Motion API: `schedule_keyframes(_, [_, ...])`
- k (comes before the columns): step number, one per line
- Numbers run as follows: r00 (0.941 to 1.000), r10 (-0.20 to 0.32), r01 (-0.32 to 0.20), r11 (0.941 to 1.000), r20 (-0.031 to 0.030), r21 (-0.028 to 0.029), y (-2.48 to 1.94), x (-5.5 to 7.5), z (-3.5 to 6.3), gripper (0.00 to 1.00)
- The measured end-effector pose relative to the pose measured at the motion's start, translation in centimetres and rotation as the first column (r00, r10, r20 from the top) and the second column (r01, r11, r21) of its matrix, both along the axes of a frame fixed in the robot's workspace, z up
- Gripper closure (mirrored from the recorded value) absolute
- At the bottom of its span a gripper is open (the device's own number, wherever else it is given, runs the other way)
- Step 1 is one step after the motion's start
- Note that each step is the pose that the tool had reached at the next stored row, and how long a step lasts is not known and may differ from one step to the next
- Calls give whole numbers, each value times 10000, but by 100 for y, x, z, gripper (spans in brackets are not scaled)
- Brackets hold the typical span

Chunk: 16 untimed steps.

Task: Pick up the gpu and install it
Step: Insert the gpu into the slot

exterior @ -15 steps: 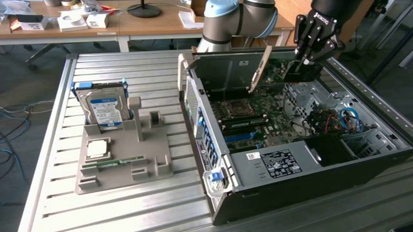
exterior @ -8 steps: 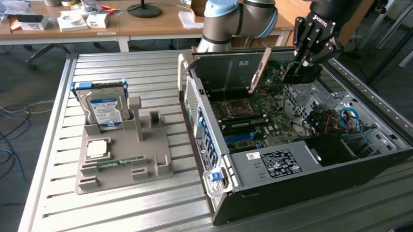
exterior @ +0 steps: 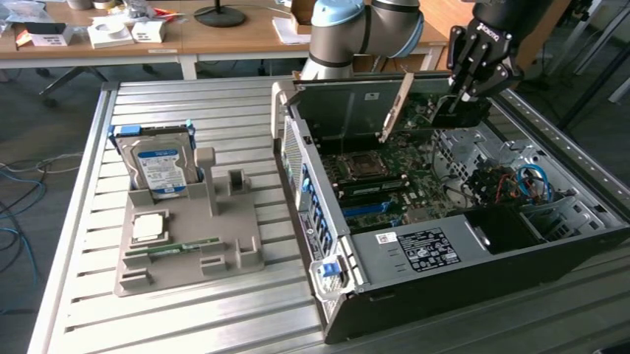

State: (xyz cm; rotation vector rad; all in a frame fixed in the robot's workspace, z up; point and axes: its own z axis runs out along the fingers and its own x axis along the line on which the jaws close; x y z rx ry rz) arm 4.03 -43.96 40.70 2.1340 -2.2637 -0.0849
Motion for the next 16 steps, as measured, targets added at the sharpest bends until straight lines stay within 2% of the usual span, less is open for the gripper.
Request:
schedule_keyframes(9, [10000,0,0,10000,-1,-3,0,0,-110,73])
schedule_keyframes(16, [10000,0,0,10000,0,-4,0,0,-112,73])
